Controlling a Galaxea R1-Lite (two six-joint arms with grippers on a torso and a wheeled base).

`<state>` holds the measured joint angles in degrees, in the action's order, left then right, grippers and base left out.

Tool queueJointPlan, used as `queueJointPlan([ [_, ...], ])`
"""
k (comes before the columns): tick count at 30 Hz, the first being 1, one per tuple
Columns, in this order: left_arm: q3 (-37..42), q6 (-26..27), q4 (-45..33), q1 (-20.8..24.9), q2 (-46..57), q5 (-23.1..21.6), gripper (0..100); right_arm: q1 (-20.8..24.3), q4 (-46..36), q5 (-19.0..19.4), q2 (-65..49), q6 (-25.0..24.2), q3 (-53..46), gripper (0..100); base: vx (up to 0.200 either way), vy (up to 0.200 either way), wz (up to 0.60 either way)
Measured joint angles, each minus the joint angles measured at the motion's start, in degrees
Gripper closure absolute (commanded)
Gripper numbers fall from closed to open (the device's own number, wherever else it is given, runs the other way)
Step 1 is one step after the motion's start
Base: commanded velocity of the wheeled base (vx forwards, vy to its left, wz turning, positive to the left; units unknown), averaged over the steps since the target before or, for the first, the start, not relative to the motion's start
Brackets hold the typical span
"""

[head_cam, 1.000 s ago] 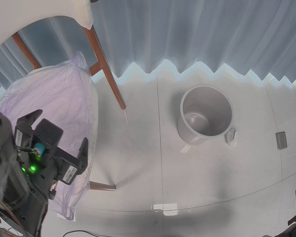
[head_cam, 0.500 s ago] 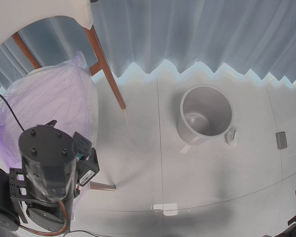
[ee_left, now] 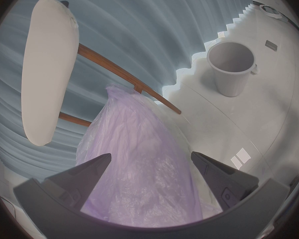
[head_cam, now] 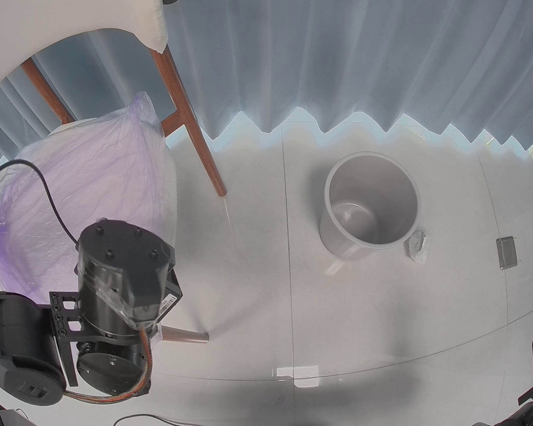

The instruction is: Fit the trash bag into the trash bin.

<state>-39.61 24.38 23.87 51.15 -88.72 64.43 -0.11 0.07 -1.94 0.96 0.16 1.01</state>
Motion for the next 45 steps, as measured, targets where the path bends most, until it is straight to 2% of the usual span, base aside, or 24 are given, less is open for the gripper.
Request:
queueJointPlan([
  [8, -0.3, 0.0, 2.5, -1.4, -2.0, -0.4, 0, 0.0, 0.0, 0.0, 0.0, 0.0, 0.0, 100, 0.0, 0.0, 0.0],
  [9, -0.3, 0.0, 2.6, -1.5, -2.1, -0.5, 100, 0.0, 0.0, 0.0, 0.0, 0.0, 0.0, 100, 0.0, 0.0, 0.0],
  [20, 0.1, -1.0, 2.7, -1.6, -2.2, -4.7, 100, 0.0, 0.0, 0.0, 0.0, 0.0, 0.0, 100, 0.0, 0.0, 0.0],
  [27, 0.1, -3.9, 2.9, -1.6, -0.5, -8.2, 100, 0.0, 0.0, 0.0, 0.0, 0.0, 0.0, 100, 0.0, 0.0, 0.0],
  [32, 0.4, -6.3, 3.4, -1.5, 1.8, -15.0, 100, 0.0, 0.0, 0.0, 0.0, 0.0, 0.0, 100, 0.0, 0.0, 0.0],
  [38, 3.2, -7.8, 4.0, -1.9, 7.6, -20.9, 100, 0.0, 0.0, 0.0, 0.0, 0.0, 0.0, 100, 0.0, 0.0, 0.0],
  [45, 6.4, -8.2, 3.9, -6.0, 15.9, -33.4, 100, 0.0, 0.0, 0.0, 0.0, 0.0, 0.0, 100, 0.0, 0.0, 0.0],
])
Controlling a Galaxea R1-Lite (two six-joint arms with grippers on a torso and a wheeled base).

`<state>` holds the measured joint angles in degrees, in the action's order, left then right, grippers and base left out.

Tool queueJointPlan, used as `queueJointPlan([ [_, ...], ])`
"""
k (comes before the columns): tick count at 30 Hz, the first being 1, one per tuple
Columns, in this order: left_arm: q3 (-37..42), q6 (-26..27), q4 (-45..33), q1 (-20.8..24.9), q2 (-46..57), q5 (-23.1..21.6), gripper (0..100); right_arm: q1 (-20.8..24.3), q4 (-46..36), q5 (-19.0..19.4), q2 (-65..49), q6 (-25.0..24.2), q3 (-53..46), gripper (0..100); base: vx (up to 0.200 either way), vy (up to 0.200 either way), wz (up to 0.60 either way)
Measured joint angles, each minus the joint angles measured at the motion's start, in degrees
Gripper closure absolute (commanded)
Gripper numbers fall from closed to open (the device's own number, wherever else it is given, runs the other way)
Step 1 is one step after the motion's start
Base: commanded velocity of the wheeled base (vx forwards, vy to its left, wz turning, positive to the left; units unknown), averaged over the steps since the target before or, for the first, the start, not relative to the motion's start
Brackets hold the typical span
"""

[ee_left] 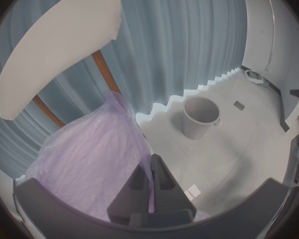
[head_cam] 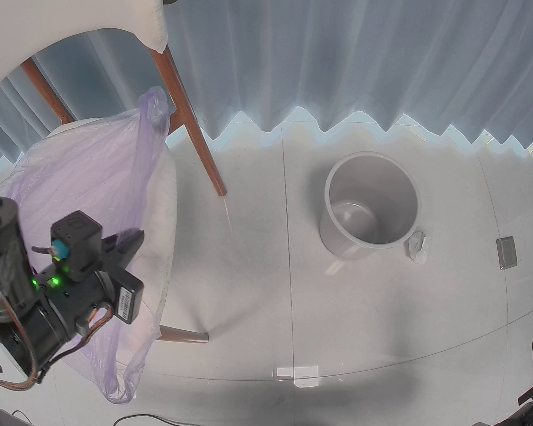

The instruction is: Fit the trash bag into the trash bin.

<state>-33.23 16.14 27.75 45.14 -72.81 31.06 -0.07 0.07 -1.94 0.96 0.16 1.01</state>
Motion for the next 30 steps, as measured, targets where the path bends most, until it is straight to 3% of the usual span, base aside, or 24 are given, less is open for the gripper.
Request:
queueJointPlan([
  [6, 0.9, -0.5, -0.2, -4.1, 4.8, -7.6, 100, 0.0, 0.0, 0.0, 0.0, 0.0, 0.0, 100, 0.0, 0.0, 0.0],
  [12, 1.3, -4.5, -0.2, -7.2, 6.9, -16.7, 100, 0.0, 0.0, 0.0, 0.0, 0.0, 0.0, 100, 0.0, 0.0, 0.0],
  [24, 2.3, -9.1, 0.0, -24.1, 8.1, -42.4, 100, 0.0, 0.0, 0.0, 0.0, 0.0, 0.0, 100, 0.0, 0.0, 0.0],
  [30, 3.0, -18.6, 0.3, -26.6, 9.2, -44.3, 100, 0.0, 0.0, 0.0, 0.0, 0.0, 0.0, 100, 0.0, 0.0, 0.0],
])
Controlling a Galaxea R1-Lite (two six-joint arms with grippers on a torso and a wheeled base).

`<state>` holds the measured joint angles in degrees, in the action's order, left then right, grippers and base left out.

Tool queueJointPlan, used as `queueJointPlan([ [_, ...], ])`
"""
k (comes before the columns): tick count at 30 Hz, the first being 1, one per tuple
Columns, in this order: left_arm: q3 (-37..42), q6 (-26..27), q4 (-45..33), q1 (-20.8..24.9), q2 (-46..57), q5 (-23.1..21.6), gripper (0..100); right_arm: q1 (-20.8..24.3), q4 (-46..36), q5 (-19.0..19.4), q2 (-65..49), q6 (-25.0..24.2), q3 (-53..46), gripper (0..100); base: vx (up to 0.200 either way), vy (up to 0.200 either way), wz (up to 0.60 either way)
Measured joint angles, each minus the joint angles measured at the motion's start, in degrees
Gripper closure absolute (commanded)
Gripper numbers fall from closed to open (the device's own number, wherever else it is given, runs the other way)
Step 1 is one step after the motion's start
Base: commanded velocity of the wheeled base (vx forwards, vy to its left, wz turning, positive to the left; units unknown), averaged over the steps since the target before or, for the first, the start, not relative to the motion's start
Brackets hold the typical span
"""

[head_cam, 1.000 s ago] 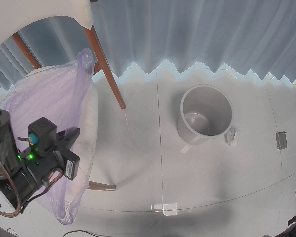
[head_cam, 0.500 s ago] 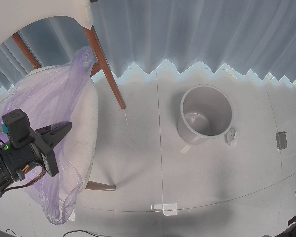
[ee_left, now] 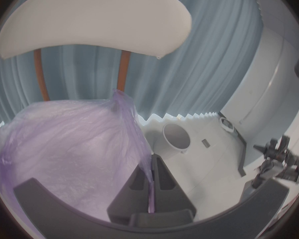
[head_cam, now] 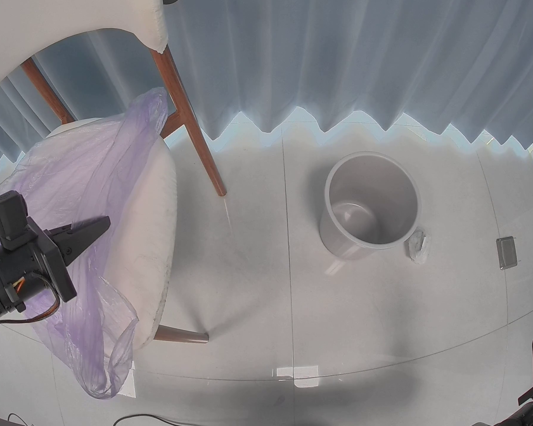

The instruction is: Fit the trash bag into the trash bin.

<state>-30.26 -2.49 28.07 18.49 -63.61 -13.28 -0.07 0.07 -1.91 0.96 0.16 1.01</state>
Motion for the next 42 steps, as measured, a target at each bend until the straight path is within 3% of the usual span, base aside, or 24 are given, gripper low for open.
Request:
queueJointPlan([
  [5, -1.1, -10.2, 0.8, -0.2, 0.9, -0.2, 100, 0.0, 0.0, 0.0, 0.0, 0.0, 0.0, 100, 0.0, 0.0, 0.0],
  [7, -2.2, -11.9, 2.5, 0.2, 1.1, -0.4, 100, 0.0, 0.0, 0.0, 0.0, 0.0, 0.0, 100, 0.0, 0.0, 0.0],
  [13, -3.0, -13.1, 4.5, -0.3, 1.8, -1.4, 100, 0.0, 0.0, 0.0, 0.0, 0.0, 0.0, 100, 0.0, 0.0, 0.0],
  [19, -1.4, -14.7, 4.8, -1.0, 3.1, -5.7, 100, 0.0, 0.0, 0.0, 0.0, 0.0, 0.0, 100, 0.0, 0.0, 0.0],
  [25, -1.8, -18.5, 5.2, -0.9, 3.9, -7.4, 100, 0.0, 0.0, 0.0, 0.0, 0.0, 0.0, 100, 0.0, -0.2, 0.0],
  [42, -0.4, -18.4, 4.8, 0.8, 5.1, -9.4, 100, 0.0, 0.0, 0.0, 0.0, 0.0, 0.0, 100, 0.0, -0.2, 0.0],
])
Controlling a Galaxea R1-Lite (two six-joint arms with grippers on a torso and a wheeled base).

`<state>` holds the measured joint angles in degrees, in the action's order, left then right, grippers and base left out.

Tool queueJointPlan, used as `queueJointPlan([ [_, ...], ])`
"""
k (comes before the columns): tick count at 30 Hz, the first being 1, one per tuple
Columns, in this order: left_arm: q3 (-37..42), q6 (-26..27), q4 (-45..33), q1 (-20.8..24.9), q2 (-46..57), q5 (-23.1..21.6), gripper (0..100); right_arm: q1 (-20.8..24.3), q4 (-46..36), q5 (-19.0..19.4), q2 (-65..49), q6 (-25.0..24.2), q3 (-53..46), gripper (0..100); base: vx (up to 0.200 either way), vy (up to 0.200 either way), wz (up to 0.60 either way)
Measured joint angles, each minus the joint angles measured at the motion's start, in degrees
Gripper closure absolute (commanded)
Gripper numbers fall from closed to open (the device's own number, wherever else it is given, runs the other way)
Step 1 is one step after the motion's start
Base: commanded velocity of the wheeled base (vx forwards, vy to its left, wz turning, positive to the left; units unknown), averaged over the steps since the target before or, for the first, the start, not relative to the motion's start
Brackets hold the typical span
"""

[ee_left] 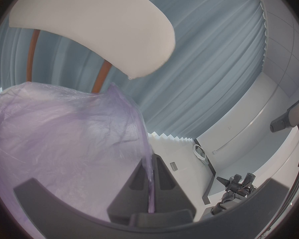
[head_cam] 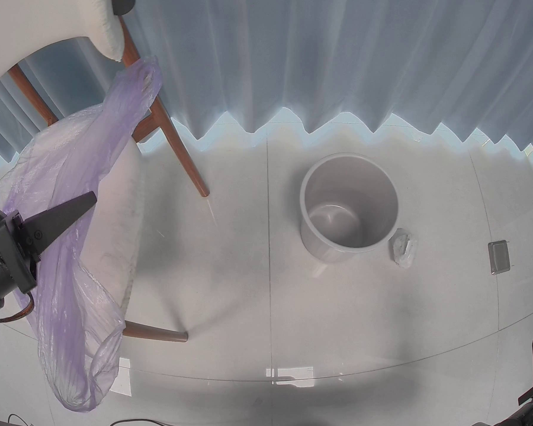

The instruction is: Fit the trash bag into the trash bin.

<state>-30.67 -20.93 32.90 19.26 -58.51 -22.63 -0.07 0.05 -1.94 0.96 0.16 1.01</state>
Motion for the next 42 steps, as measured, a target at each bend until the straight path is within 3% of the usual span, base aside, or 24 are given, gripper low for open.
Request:
queueJointPlan([
  [31, 1.1, 0.4, 0.3, 3.6, 0.9, -0.2, 100, 0.0, 0.0, 0.0, 0.0, 0.0, 0.0, 100, 0.0, -0.2, 0.0],
  [42, 1.8, 0.8, -0.3, 2.8, 3.9, -1.5, 100, 0.0, 0.0, 0.0, 0.0, 0.0, 0.0, 100, 0.0, 0.0, 0.0],
])
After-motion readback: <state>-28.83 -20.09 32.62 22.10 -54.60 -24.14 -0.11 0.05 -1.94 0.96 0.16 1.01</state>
